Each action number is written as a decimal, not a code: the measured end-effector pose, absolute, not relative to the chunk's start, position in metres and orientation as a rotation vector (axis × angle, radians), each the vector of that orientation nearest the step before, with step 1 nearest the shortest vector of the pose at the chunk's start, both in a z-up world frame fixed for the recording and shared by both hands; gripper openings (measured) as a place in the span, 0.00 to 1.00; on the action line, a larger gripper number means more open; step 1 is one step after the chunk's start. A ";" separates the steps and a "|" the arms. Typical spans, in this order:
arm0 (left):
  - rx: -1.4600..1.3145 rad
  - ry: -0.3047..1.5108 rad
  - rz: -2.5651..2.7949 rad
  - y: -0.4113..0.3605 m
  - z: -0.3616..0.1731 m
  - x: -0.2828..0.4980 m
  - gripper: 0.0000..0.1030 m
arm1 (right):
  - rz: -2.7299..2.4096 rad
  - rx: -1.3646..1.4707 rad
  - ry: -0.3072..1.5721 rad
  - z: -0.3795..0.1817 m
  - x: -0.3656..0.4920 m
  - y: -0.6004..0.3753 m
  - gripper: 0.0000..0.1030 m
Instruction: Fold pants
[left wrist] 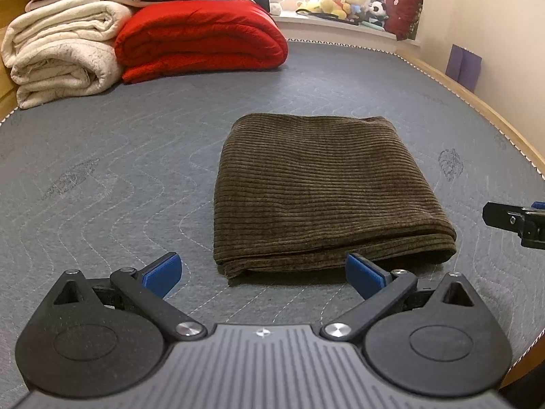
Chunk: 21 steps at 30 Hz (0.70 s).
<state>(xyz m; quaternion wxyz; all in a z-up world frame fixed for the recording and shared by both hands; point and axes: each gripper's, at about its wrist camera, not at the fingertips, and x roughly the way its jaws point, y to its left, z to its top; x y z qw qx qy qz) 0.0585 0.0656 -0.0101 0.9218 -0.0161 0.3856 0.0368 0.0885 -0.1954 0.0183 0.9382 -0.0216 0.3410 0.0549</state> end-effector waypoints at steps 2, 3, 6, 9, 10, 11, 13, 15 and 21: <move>-0.032 0.792 0.077 0.065 -0.010 0.059 1.00 | 0.115 -0.047 0.696 0.018 0.088 -0.194 0.99; -0.033 0.792 0.078 0.065 -0.010 0.059 1.00 | 0.116 -0.049 0.696 0.018 0.089 -0.193 0.99; -0.038 0.791 0.077 0.065 -0.009 0.059 1.00 | 0.116 -0.051 0.697 0.018 0.089 -0.192 0.99; -0.034 0.794 0.082 0.065 -0.010 0.060 1.00 | 0.117 -0.044 0.698 0.018 0.089 -0.193 0.99; -0.035 0.797 0.082 0.064 -0.011 0.060 1.00 | 0.119 -0.045 0.697 0.018 0.089 -0.193 0.99; -0.037 0.797 0.081 0.064 -0.011 0.060 1.00 | 0.120 -0.048 0.696 0.018 0.089 -0.194 0.99; -0.034 0.793 0.079 0.063 -0.010 0.060 1.00 | 0.121 -0.052 0.696 0.018 0.089 -0.194 0.99; -0.032 0.793 0.080 0.062 -0.010 0.060 1.00 | 0.121 -0.051 0.697 0.018 0.089 -0.194 0.99; -0.027 0.795 0.079 0.062 -0.011 0.060 1.00 | 0.121 -0.050 0.697 0.018 0.088 -0.194 0.99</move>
